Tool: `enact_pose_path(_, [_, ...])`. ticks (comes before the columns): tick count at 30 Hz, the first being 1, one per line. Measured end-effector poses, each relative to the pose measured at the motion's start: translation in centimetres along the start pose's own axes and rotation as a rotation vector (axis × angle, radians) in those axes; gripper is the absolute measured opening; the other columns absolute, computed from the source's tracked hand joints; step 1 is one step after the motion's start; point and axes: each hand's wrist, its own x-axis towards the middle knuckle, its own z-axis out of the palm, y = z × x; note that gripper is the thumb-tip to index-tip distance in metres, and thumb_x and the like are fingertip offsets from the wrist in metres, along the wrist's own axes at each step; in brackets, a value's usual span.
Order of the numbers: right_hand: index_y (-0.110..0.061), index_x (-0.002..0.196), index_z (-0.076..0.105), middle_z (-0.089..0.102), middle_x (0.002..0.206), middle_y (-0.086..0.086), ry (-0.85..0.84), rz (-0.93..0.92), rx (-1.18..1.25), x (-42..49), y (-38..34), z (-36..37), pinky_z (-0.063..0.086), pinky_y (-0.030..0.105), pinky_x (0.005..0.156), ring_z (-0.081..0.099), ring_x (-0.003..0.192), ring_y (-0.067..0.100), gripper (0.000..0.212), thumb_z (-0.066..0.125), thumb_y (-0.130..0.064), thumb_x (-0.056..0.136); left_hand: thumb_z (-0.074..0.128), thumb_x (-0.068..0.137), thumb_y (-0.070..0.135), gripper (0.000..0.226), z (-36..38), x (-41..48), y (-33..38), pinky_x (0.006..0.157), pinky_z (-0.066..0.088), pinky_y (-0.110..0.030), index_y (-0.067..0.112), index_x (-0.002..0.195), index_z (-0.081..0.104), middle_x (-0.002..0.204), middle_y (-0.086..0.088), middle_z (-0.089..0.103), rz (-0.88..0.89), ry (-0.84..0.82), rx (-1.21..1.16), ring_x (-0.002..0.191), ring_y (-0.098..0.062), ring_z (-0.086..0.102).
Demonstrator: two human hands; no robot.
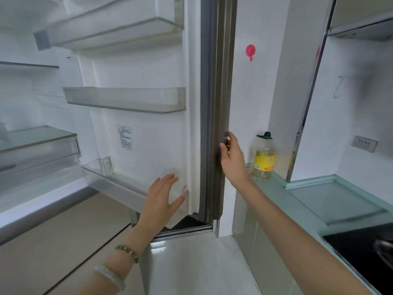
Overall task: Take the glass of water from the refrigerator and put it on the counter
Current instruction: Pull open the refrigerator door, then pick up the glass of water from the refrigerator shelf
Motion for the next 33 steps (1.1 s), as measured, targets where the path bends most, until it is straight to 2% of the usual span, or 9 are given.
enact_pose_path(2, [-0.01,0.145,0.032,0.051,0.139,0.012,0.02,0.024,-0.004,0.7,0.5,0.1,0.035,0.036,0.109,0.049,0.127,0.026,0.045,0.038,-0.018,0.101,0.052,0.092,0.048,0.058,0.8,0.4,-0.3,0.109,0.034,-0.045,-0.003,0.115,0.067,0.122,-0.018,0.067,0.088,-0.016,0.006,0.114,-0.034,0.064])
enact_pose_path(5, [-0.009,0.142,0.035,0.055,0.134,0.017,0.052,0.056,-0.011,1.6,1.2,0.2,0.037,0.043,0.107,0.052,0.122,0.03,0.042,0.037,-0.017,0.101,0.077,0.08,0.018,0.039,1.9,1.1,-0.7,0.101,0.04,-0.055,-0.004,0.112,0.07,0.117,-0.02,0.069,0.239,0.04,0.037,0.107,-0.035,0.068])
enact_pose_path(7, [-0.009,0.142,0.037,0.056,0.133,0.015,0.074,0.075,-0.014,2.1,1.6,0.3,0.039,0.041,0.106,0.054,0.121,0.029,0.041,0.038,-0.016,0.101,0.085,0.07,0.006,0.045,2.4,1.5,-0.9,0.097,0.043,-0.059,-0.003,0.111,0.071,0.116,-0.019,0.07,0.325,0.019,0.047,0.106,-0.035,0.069])
enact_pose_path(12, [-0.007,0.14,0.041,0.054,0.137,0.013,0.119,0.117,-0.028,3.2,2.4,0.6,0.038,0.044,0.107,0.05,0.126,0.028,0.042,0.039,-0.021,0.101,0.052,0.092,0.019,0.033,2.8,2.2,-1.1,0.099,0.048,-0.05,0.008,0.116,0.072,0.123,-0.007,0.069,0.475,-0.05,0.12,0.113,-0.024,0.067])
enact_pose_path(14, [-0.008,0.141,0.041,0.053,0.139,0.012,0.127,0.12,-0.047,3.5,2.6,0.7,0.038,0.043,0.107,0.049,0.128,0.028,0.042,0.038,-0.022,0.101,0.057,0.092,0.018,0.031,3.0,2.5,-1.1,0.099,0.048,-0.051,0.007,0.117,0.071,0.122,-0.007,0.069,0.484,-0.071,0.139,0.114,-0.023,0.067])
enact_pose_path(18, [-0.009,0.141,0.041,0.053,0.139,0.011,0.136,0.124,-0.051,3.8,2.7,0.6,0.038,0.04,0.107,0.05,0.127,0.026,0.042,0.037,-0.021,0.101,0.071,0.087,0.014,0.036,3.2,2.7,-0.8,0.105,0.043,-0.05,0.008,0.122,0.068,0.126,-0.006,0.068,0.464,-0.11,0.154,0.119,-0.022,0.064])
enact_pose_path(26, [-0.009,0.143,0.038,0.049,0.141,0.013,0.127,0.12,-0.061,4.0,2.8,0.4,0.037,0.04,0.107,0.048,0.128,0.027,0.043,0.038,-0.021,0.101,0.039,0.101,0.042,0.052,3.1,2.6,-0.8,0.118,-0.007,-0.024,0.017,0.147,0.042,0.153,0.004,0.04,0.348,-0.271,0.089,0.146,-0.011,0.029])
enact_pose_path(29, [-0.006,0.144,0.031,0.04,0.144,0.012,0.233,0.087,-0.006,3.5,1.9,0.3,0.034,0.041,0.111,0.041,0.131,0.025,0.047,0.041,-0.018,0.1,0.051,0.1,0.033,0.045,2.7,2.8,-0.5,0.115,-0.002,-0.013,0.017,0.142,0.05,0.147,0.006,0.047,0.273,-0.238,-0.123,0.139,-0.007,0.035])
enact_pose_path(33, [-0.004,0.125,0.043,0.042,0.119,0.003,0.427,-0.148,0.066,1.9,-0.9,0.6,0.043,0.039,0.097,0.047,0.113,0.023,0.033,0.048,-0.013,0.094,0.058,0.097,0.023,0.026,0.7,3.4,-0.4,0.106,0.037,-0.02,0.023,0.122,0.065,0.125,0.014,0.059,-0.097,-0.167,-0.493,0.121,-0.005,0.051])
